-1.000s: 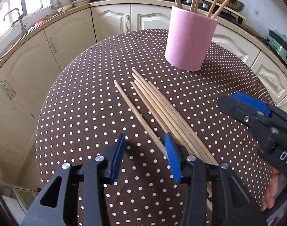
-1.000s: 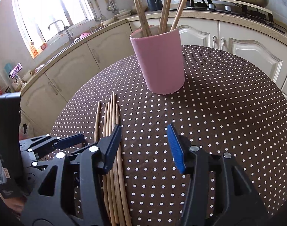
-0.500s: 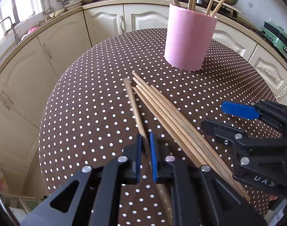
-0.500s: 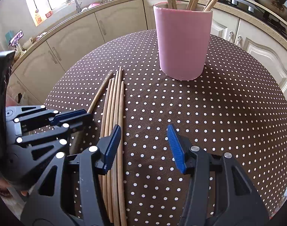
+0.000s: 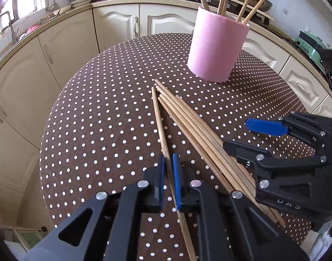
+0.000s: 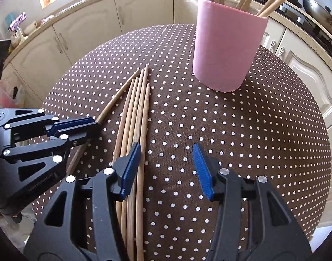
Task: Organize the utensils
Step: 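Close the left tool on a chopstick while the right tool grasps another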
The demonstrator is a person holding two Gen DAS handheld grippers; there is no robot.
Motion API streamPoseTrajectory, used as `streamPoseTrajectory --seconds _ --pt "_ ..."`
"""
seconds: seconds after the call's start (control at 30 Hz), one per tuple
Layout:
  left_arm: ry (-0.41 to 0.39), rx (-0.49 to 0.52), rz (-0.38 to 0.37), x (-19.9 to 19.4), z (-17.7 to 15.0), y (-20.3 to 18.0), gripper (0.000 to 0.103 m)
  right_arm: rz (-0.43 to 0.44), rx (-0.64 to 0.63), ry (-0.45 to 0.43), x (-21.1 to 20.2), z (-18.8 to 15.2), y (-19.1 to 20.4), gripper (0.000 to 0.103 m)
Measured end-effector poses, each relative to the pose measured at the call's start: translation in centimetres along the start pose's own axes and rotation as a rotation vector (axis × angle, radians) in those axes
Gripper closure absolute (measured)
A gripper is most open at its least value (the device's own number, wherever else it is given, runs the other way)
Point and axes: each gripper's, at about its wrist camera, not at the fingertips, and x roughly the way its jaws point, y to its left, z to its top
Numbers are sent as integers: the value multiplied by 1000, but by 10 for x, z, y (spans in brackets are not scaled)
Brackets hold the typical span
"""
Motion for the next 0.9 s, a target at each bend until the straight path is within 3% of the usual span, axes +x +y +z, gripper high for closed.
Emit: streamPoseTrajectory --seconds 0.17,0.27,0.6,0.8,0.9 --pt "-2 15 -5 -3 -2 -4 85 -46 -76 55 5 10 21 55" --pt "-5 20 5 -1 -1 -9 84 -23 -90 96 9 15 26 67" --pt "23 50 29 5 8 -16 85 23 -161 268 31 59 34 77" --pt "22 45 50 7 10 -14 95 38 -177 301 39 78 31 82" --pt "16 49 57 6 10 -14 95 23 -167 304 43 78 19 93"
